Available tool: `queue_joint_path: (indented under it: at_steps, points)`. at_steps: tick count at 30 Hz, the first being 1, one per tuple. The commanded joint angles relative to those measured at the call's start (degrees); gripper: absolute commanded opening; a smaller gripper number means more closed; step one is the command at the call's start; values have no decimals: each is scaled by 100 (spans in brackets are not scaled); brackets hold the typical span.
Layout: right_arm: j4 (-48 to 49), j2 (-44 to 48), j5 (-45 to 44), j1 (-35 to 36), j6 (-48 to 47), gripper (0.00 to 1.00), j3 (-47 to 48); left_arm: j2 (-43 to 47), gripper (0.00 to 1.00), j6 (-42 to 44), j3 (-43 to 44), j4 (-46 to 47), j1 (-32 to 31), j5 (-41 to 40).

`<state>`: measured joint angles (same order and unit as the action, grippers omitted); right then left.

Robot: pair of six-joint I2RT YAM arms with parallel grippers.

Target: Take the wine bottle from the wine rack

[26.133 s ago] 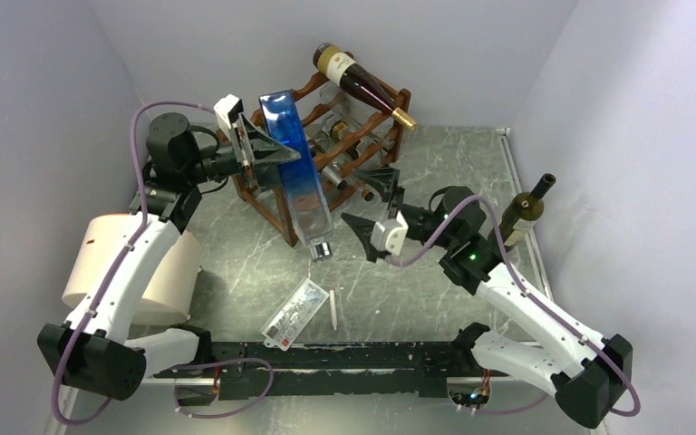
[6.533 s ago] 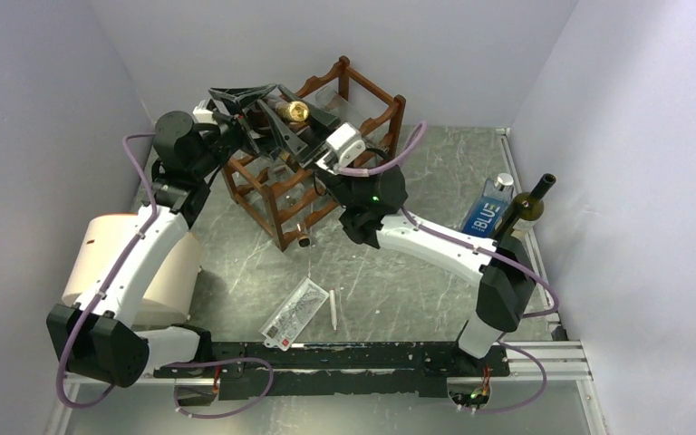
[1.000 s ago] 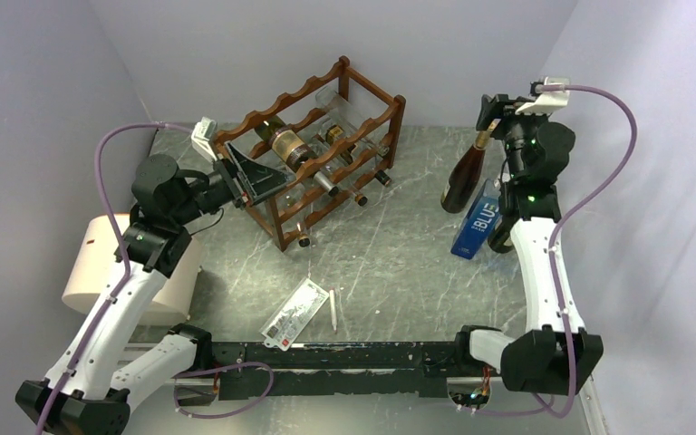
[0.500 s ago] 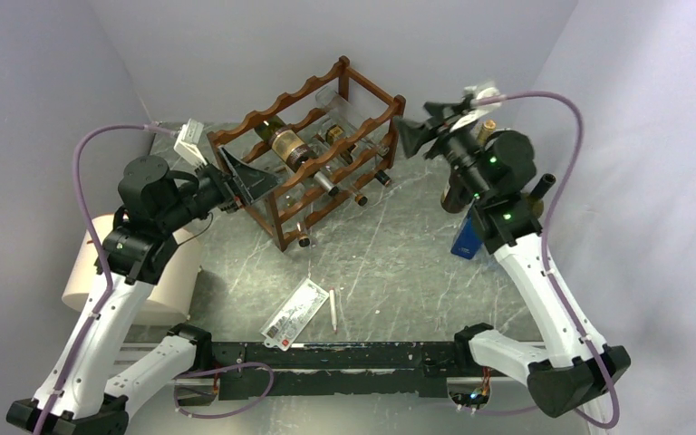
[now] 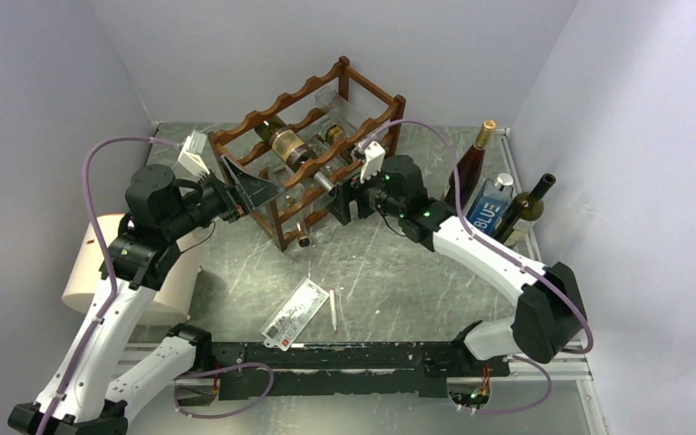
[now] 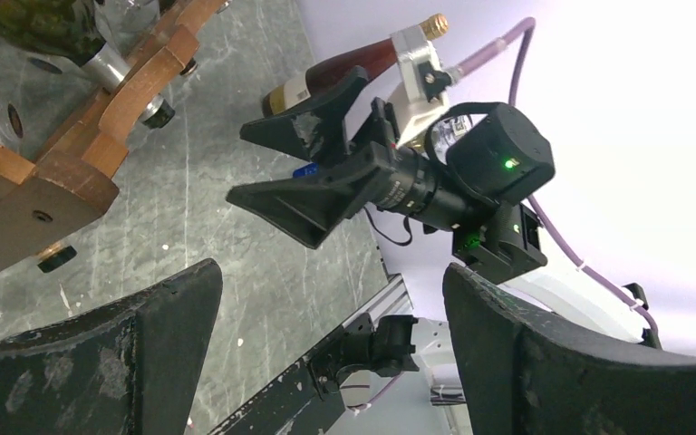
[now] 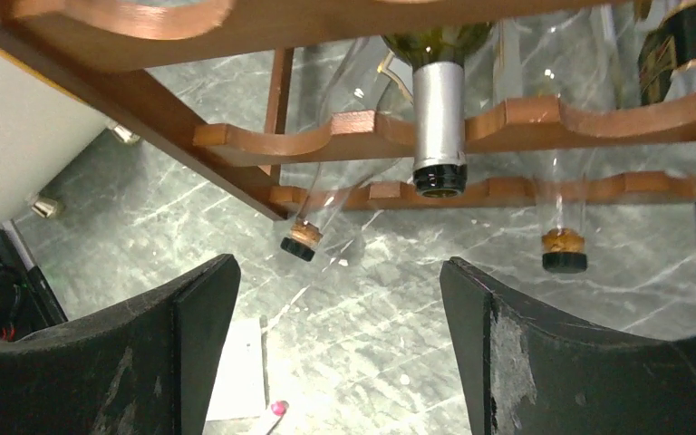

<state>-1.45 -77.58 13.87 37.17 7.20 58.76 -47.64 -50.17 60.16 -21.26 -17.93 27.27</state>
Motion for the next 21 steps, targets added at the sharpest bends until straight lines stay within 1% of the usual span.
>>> queue_joint_path:
  at_steps: [1,3,5,9,13,17,21]
  points:
    - [265,-362,1,-63,593,86,145,184,95,-100,-92,81,36,28]
    - [174,-652,103,-150,750,86,268,225,95,-53,-49,-47,36,-42]
    - [379,-851,278,-225,899,86,224,258,95,29,19,-184,36,-121]
    - [872,-1009,153,-321,1215,85,34,273,95,142,123,-366,38,-248]
    - [1144,-1314,386,-411,1450,76,141,302,95,150,63,-320,36,-263]
    - [1301,-1579,306,-470,1639,68,237,284,95,139,-10,-261,40,-183]
    - [1593,-1753,151,-512,1922,68,191,277,95,118,-43,-192,38,-143]
